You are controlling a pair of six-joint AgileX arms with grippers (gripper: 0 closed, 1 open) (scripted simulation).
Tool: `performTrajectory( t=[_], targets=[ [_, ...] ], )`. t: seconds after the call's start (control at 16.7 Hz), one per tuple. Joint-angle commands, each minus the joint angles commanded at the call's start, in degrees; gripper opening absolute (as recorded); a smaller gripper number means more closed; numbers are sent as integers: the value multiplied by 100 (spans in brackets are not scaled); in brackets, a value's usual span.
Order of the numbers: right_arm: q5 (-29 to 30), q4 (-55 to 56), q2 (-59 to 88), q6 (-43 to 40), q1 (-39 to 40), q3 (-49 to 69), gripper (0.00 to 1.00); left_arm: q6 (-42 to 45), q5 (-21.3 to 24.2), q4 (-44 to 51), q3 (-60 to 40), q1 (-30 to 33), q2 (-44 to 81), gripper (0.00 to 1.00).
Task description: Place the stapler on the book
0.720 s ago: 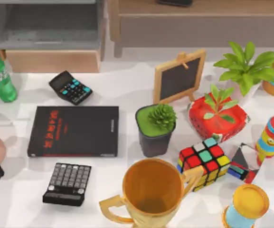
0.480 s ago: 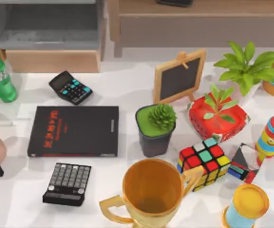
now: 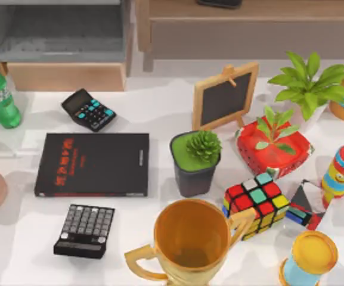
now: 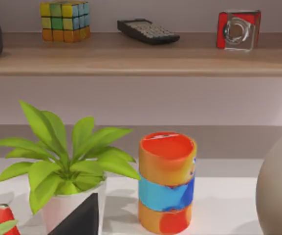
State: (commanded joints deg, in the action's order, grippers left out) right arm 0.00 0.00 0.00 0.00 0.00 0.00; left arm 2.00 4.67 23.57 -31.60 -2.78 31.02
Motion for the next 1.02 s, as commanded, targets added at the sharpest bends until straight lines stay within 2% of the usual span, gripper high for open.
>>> performTrajectory(
  t=[0.42, 0.6, 0.78, 1.02],
  targets=[
    [0, 0, 0, 0, 0, 0, 100, 416, 882, 2748, -5008, -116, 4448, 100],
    [0, 0, 0, 0, 0, 0, 100, 630, 1106, 3802, -7099, -362, 6285, 100],
    [0, 0, 0, 0, 0, 0, 100, 800, 1085, 4668, -8794, -710, 7894, 100],
    [0, 0, 0, 0, 0, 0, 100, 888, 695, 5506, -10401, -1226, 9759, 100]
  ],
)
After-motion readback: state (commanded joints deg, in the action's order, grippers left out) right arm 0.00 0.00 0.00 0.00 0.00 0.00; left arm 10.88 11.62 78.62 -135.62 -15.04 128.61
